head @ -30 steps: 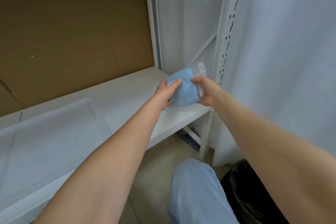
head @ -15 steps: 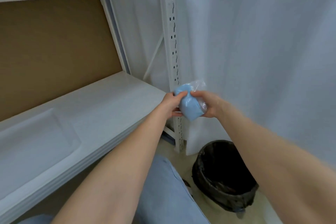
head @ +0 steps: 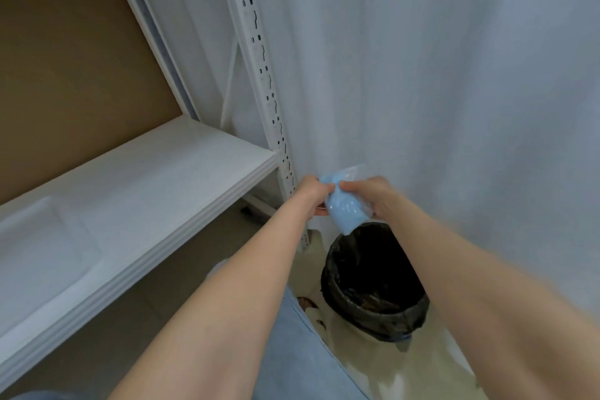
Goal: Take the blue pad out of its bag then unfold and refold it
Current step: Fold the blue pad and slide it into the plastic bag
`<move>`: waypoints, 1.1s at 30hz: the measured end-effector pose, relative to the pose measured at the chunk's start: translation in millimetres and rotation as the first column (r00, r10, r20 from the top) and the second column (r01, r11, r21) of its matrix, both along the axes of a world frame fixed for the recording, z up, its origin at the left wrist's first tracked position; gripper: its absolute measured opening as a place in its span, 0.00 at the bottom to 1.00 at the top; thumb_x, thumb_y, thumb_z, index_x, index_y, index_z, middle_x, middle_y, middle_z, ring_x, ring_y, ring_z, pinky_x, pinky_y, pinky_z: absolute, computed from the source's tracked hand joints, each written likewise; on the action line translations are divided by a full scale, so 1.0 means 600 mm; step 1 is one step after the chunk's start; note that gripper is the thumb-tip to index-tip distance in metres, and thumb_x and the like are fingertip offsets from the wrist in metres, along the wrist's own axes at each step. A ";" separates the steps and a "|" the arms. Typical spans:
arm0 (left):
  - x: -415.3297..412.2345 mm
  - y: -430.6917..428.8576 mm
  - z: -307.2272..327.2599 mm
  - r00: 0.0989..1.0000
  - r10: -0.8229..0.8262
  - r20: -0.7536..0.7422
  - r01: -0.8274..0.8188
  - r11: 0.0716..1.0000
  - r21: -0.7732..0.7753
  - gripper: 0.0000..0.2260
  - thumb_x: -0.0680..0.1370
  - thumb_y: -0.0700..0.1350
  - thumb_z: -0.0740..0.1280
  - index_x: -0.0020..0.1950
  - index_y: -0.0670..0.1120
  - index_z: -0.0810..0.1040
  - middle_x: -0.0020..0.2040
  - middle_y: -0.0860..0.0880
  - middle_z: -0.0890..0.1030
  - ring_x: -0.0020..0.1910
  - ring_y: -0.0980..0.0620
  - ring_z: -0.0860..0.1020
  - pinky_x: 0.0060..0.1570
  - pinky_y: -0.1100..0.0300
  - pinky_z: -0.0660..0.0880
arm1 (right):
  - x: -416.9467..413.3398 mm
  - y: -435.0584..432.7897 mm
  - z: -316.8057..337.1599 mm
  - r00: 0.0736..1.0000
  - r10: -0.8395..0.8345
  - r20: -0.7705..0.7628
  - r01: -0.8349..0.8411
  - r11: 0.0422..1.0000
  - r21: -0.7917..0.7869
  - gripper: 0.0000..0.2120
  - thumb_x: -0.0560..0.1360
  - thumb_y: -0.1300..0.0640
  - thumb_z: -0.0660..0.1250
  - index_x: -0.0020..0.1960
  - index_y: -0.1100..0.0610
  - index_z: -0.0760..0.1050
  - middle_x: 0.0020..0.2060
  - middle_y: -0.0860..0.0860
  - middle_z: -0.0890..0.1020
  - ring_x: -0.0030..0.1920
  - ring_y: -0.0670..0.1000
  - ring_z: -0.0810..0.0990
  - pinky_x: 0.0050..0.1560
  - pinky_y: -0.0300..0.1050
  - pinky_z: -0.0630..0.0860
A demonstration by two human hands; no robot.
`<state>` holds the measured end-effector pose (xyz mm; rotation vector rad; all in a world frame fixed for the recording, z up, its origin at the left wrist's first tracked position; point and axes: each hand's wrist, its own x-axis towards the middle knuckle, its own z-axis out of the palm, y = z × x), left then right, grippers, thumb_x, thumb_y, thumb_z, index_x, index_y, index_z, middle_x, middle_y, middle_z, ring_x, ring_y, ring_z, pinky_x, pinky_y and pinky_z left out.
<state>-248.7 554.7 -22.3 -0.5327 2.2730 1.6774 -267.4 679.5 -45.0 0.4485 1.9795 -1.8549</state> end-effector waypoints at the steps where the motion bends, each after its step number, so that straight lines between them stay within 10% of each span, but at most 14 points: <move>1: 0.000 0.008 -0.010 0.999 -0.011 0.030 0.011 1.000 -0.007 0.13 0.80 0.37 0.61 0.64 0.37 0.71 0.59 0.39 0.79 0.47 0.45 0.79 0.46 0.54 0.78 | 0.000 0.006 -0.010 1.000 -0.012 -0.002 0.012 1.000 0.029 0.16 0.71 0.61 0.74 0.55 0.67 0.76 0.46 0.59 0.82 0.41 0.56 0.82 0.43 0.49 0.80; 5: 0.002 0.037 -0.065 0.989 -0.064 0.135 0.070 0.997 -0.035 0.14 0.80 0.33 0.56 0.65 0.36 0.69 0.61 0.38 0.77 0.52 0.43 0.79 0.54 0.50 0.78 | -0.004 0.033 -0.061 0.999 -0.029 0.024 0.023 0.977 0.210 0.12 0.72 0.62 0.72 0.52 0.67 0.77 0.46 0.59 0.82 0.47 0.56 0.82 0.51 0.49 0.79; 10: 0.009 0.066 -0.123 0.963 -0.109 0.248 0.116 0.993 -0.016 0.15 0.80 0.32 0.54 0.67 0.35 0.68 0.46 0.41 0.78 0.36 0.48 0.75 0.42 0.55 0.77 | -0.001 0.059 -0.123 0.994 0.029 0.104 -0.063 0.941 0.332 0.12 0.76 0.66 0.65 0.35 0.57 0.68 0.35 0.53 0.73 0.32 0.48 0.70 0.29 0.38 0.71; 15: 0.013 0.076 -0.177 0.922 -0.148 0.357 0.139 0.989 0.050 0.18 0.81 0.35 0.54 0.71 0.39 0.64 0.58 0.41 0.74 0.48 0.46 0.76 0.52 0.53 0.77 | 0.007 0.054 -0.184 0.991 -0.020 0.132 -0.029 0.931 0.363 0.16 0.78 0.63 0.58 0.65 0.65 0.72 0.62 0.59 0.76 0.56 0.57 0.77 0.49 0.44 0.73; 20: 0.023 0.084 -0.206 0.869 -0.210 0.448 0.187 0.978 0.096 0.22 0.80 0.37 0.58 0.75 0.41 0.60 0.64 0.41 0.72 0.53 0.46 0.77 0.52 0.55 0.79 | 0.022 0.040 -0.226 0.962 -0.212 0.173 0.126 0.905 0.406 0.25 0.82 0.46 0.53 0.63 0.67 0.73 0.57 0.62 0.79 0.58 0.62 0.78 0.57 0.48 0.73; 33: -0.002 0.066 -0.238 0.883 -0.167 0.438 0.230 0.969 -0.095 0.21 0.80 0.39 0.59 0.74 0.42 0.63 0.70 0.43 0.67 0.67 0.45 0.68 0.60 0.54 0.73 | 0.021 0.032 -0.285 0.949 -0.132 0.287 -0.023 0.877 0.480 0.24 0.80 0.47 0.60 0.65 0.66 0.73 0.60 0.62 0.78 0.60 0.62 0.76 0.56 0.47 0.72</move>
